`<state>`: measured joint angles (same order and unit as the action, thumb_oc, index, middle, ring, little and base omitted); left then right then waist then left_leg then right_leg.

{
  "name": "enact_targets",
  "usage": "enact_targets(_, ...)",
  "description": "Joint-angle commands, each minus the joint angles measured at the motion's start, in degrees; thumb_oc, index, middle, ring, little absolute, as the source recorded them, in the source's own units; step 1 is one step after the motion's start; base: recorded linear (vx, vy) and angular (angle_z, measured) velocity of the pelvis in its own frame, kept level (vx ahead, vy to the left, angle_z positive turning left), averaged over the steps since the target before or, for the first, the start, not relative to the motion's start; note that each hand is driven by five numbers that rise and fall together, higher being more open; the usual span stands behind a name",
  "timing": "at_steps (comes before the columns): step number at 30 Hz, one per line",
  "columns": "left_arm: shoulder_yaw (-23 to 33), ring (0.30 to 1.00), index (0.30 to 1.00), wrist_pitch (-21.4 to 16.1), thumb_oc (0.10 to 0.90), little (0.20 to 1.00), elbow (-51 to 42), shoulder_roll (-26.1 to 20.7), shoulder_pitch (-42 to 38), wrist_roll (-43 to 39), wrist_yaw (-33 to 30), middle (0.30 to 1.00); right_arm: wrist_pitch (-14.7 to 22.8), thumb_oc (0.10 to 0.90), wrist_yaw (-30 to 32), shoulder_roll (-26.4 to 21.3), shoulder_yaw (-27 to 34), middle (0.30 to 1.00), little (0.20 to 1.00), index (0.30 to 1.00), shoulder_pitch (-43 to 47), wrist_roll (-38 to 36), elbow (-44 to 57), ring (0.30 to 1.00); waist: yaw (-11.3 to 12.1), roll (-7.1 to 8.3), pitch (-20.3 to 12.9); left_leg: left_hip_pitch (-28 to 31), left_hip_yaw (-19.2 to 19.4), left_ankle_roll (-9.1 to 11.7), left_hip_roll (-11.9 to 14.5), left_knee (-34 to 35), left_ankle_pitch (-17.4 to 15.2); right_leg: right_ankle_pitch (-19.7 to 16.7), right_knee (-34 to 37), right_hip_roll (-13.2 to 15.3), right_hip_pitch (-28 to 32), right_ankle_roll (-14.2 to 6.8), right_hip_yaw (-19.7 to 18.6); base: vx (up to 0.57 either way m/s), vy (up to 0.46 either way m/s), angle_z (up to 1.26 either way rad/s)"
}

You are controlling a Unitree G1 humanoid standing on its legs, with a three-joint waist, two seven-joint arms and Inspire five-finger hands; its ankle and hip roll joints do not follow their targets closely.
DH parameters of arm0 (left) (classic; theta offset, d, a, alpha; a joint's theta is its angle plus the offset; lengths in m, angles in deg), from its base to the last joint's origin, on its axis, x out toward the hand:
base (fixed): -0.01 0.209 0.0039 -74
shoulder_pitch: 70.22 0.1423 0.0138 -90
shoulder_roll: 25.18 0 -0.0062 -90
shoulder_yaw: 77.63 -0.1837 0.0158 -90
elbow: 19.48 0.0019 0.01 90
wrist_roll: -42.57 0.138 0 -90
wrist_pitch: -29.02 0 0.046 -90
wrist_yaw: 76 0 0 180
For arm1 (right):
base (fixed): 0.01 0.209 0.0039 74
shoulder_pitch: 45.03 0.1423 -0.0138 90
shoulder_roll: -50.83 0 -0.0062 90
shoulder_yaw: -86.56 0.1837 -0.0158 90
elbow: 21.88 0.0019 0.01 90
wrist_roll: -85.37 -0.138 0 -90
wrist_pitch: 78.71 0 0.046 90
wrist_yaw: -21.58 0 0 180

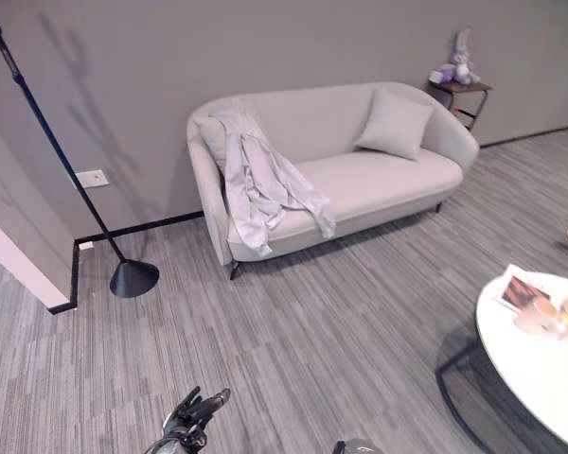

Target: Hang the clothes on the sofa on the clothes rack.

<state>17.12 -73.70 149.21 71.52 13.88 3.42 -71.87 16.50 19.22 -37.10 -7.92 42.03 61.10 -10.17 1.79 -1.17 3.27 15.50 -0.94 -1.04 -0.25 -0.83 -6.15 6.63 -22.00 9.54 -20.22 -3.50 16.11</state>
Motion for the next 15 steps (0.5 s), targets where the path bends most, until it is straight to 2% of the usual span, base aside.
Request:
enact_targets(1,-0.36,0.9,0.9,-1.64,0.8,0.9,2.03,-0.41,2.36,3.11,-0.68,0.9,1.18,0.8,-0.81,2.61,1.4,0.9,0.9,0.9,6.22,-1.6,-2.16,0.9,0.83,1.15,1.86,-6.28,0.16,0.63,-2.51,5.83,5.93,-16.15,20.34,0.63,11.93,-4.71,-8.44,0.34,-0.123,0.71)
enact_targets(3,0.04,0.9,0.9,-1.92,0.8,0.9,2.78,0.18,3.02,3.64,-0.54,0.9,1.04,0.8,-0.74,2.04,2.05,0.9,0.9,0.9,6.13,-0.52,-2.77,0.9,0.15,1.4,1.45,-2.91,-2.2,1.33,-1.89,5.83,3.48,-22.51,25.04,2.65,8.64,-7.15,-11.96,0.55,-0.203,0.62)
enact_targets(4,0.32,0.9,0.9,-1.94,0.8,0.9,3.22,0.22,3.39,3.82,-0.55,0.9,1.09,0.8,-0.73,1.97,2.05,0.9,0.9,0.9,5.75,0.23,-2.9,0.9,0.09,1.7,1.25,-1.49,-3.08,1.57,-1.45,5.83,2.72,-23.7,24.15,2.82,8.33,-7.49,-12.3,0.49,-0.188,0.36)
enact_targets(5,0.32,0.9,0.9,-1.95,0.8,0.9,3.23,0.23,3.41,3.82,-0.54,0.9,1.1,0.8,-0.72,1.97,2.04,0.9,0.9,0.9,5.72,0.24,-2.9,0.9,0.0,1.58,1.32,-1.35,-3.17,1.59,-1.32,5.83,2.64,-23.62,24.12,2.75,8.51,-7.49,-12.16,0.47,-0.229,0.32)
enact_targets(6,0.62,0.9,0.9,-1.95,0.8,0.9,3.81,0.32,3.72,4.12,-0.56,0.9,1.17,0.8,-0.68,1.99,1.42,0.9,0.9,0.9,5.41,1.33,-2.97,0.9,0.13,2.5,0.63,0.17,-5.09,1.98,-0.49,5.83,1.61,-23.69,24.01,2.58,10.57,-7.31,-12.09,0.43,-0.243,0.32)
enact_targets(7,1.1,0.9,0.9,-1.88,0.8,0.9,4.2,0.35,3.89,3.94,-0.74,0.9,1.19,0.8,-0.5,1.9,0.94,0.9,0.9,0.9,5.57,2.33,-3.12,0.9,0.36,2.46,0.04,0.92,-6.37,2.37,0.93,5.83,1.79,-22.65,22.24,1.41,10.53,-6.82,-12.4,0.57,-0.341,0.41)
enact_targets(8,1.41,0.9,0.9,-1.8,0.8,0.9,4.29,0.29,4.09,3.48,-0.93,0.9,1.14,0.8,-0.27,1.8,0.0,0.9,0.9,0.9,5.69,3.75,-2.93,0.9,0.63,2.39,-0.42,1.47,-7.09,2.78,2.44,5.83,2.67,-21.64,20.82,0.34,10.49,-6.23,-12.35,0.45,-0.329,0.48)
enact_targets(9,0.65,0.9,0.9,-1.26,0.8,0.9,5.28,-0.92,4.77,4.31,-1.45,0.9,-1.7,0.8,-0.89,-2.73,-1.74,0.9,0.9,0.9,15.46,3.96,-1.92,0.9,1.69,2.92,-1.32,1.94,-8.09,3.73,4.66,5.83,5.13,-20.65,20.02,-0.45,10.97,-5.2,-11.03,0.39,-0.32,0.69)
enact_targets(10,1.06,0.9,0.9,-1.3,0.8,0.9,4.23,-0.79,4.01,3.16,-1.36,0.9,0.03,0.8,1.03,-0.07,-5.04,0.9,0.9,0.9,12.74,6.42,6.18,0.9,1.73,2.5,-0.98,0.98,-8.17,4.3,6.09,3.74,6.74,-19.48,19.75,-1.25,11.77,-4.72,-9.63,0.31,-0.303,0.54)
enact_targets(11,2.1,0.9,0.9,-1.56,0.8,0.9,3.91,-0.8,3.58,1.93,-2.2,0.9,0.52,0.8,1.61,1.73,-8.17,0.9,0.9,0.9,10.6,7.99,12.35,0.9,1.62,3.13,-0.67,-0.85,-7.82,4.91,6.28,-0.05,8.64,-19.33,20.22,-1.39,12.41,-4.11,-9.14,0.25,-0.267,0.54)
enact_targets(12,3.16,0.9,0.9,-1.76,0.8,0.9,3.38,-0.45,3.58,-0.07,-2.22,0.9,0.66,0.8,1.53,2.28,-10.08,0.9,0.9,0.9,8.77,9.39,15.85,0.9,1.57,3.34,-0.27,-2.72,-7.24,5.55,7.13,-5.57,9.68,-18.27,21.15,-2.43,14.25,-3.18,-8.62,0.17,-0.186,0.43)
enact_targets(13,3.16,0.9,0.9,-1.76,0.8,0.9,3.38,-0.45,3.59,-0.07,-2.22,0.9,0.66,0.8,1.53,2.28,-10.09,0.9,0.9,0.9,8.77,9.39,15.85,0.9,1.54,3.33,-0.27,-2.75,-7.26,5.56,7.15,-5.61,9.65,-18.27,21.17,-2.43,14.26,-3.18,-8.59,0.19,-0.194,0.46)
enact_targets(14,3.87,0.9,0.9,-1.28,0.8,0.9,2.31,-0.42,3.85,-1.45,-2.13,0.9,0.52,0.8,1.7,1.53,-11.57,0.9,0.9,0.9,7.73,11.1,20.11,0.9,1.83,4.02,0.16,-4.87,-6.46,5.62,7.08,-9.73,10.84,-17.25,22.29,-2.84,15.99,-2.17,-7.58,0.22,-0.338,0.18)
enact_targets(15,4.78,0.9,0.9,-1.19,0.8,0.9,0.05,-0.47,4.11,-3.37,-2.13,0.9,0.5,0.8,2.17,-0.51,-13.07,0.9,0.9,0.9,6.45,14.37,27.96,0.9,3.17,5.86,1.76,-11.25,-4.41,5.4,7.77,-23.14,16.09,-16.06,24.67,-2.99,19.63,-0.12,-5.86,0.31,-0.497,0.06)
